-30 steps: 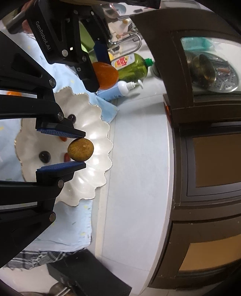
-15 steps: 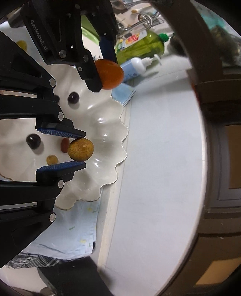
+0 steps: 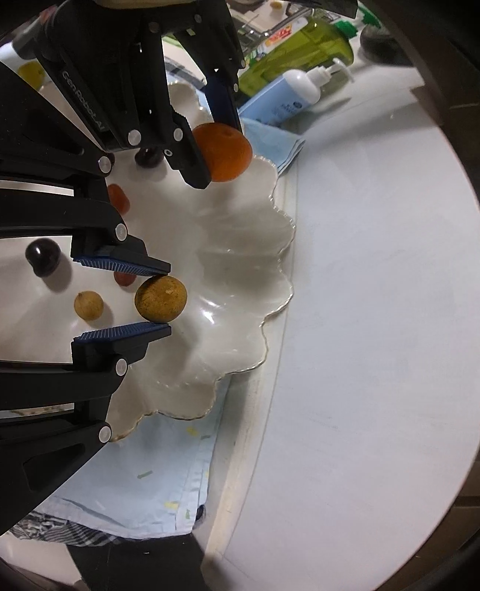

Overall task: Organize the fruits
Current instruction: 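Open the right tool into the bowl while the left tool releases its mandarin, then withdraw both open tools from the bowl toward the last mandarin and green fruit, then grasp the mandarin with the right tool while the left tool grasps the green fruit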

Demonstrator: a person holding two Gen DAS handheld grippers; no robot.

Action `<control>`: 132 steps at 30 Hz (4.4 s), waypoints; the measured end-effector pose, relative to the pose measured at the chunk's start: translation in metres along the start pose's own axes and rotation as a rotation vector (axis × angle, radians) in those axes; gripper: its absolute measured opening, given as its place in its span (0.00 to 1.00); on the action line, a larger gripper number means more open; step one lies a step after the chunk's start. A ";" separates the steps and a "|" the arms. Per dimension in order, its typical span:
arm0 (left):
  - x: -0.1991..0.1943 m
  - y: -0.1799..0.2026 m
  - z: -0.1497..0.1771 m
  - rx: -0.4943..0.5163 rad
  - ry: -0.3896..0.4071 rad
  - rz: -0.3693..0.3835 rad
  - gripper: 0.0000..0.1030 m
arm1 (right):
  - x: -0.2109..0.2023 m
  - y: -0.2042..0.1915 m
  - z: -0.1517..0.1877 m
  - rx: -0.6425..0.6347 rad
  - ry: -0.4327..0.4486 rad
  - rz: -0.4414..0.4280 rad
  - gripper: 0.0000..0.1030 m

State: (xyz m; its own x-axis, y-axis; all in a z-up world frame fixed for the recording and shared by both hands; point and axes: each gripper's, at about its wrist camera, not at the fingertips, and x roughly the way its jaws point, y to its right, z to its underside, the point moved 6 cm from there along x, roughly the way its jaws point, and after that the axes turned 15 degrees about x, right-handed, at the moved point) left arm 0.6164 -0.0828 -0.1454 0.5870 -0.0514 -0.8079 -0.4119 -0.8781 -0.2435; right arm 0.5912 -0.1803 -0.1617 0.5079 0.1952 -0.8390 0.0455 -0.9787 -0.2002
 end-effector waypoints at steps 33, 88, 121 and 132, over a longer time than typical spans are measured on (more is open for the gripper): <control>-0.084 0.001 0.040 0.006 0.084 -0.137 0.80 | -0.069 -0.015 0.028 -0.073 0.129 0.024 0.50; -0.200 0.025 0.231 -0.091 0.199 -0.184 0.85 | -0.136 -0.096 0.190 -0.220 0.159 -0.174 0.57; -0.114 0.038 0.251 -0.124 0.126 -0.064 0.66 | -0.053 -0.096 0.207 -0.239 0.003 -0.150 0.57; -0.105 0.039 0.251 -0.150 0.120 -0.012 0.47 | -0.047 -0.099 0.210 -0.229 -0.020 -0.179 0.45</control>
State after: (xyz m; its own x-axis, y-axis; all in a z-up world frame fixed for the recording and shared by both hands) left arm 0.3636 0.0074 -0.2048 0.6736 -0.0891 -0.7337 -0.3013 -0.9396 -0.1625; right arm 0.3824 -0.0792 -0.2082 0.4576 0.3648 -0.8109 0.3270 -0.9171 -0.2281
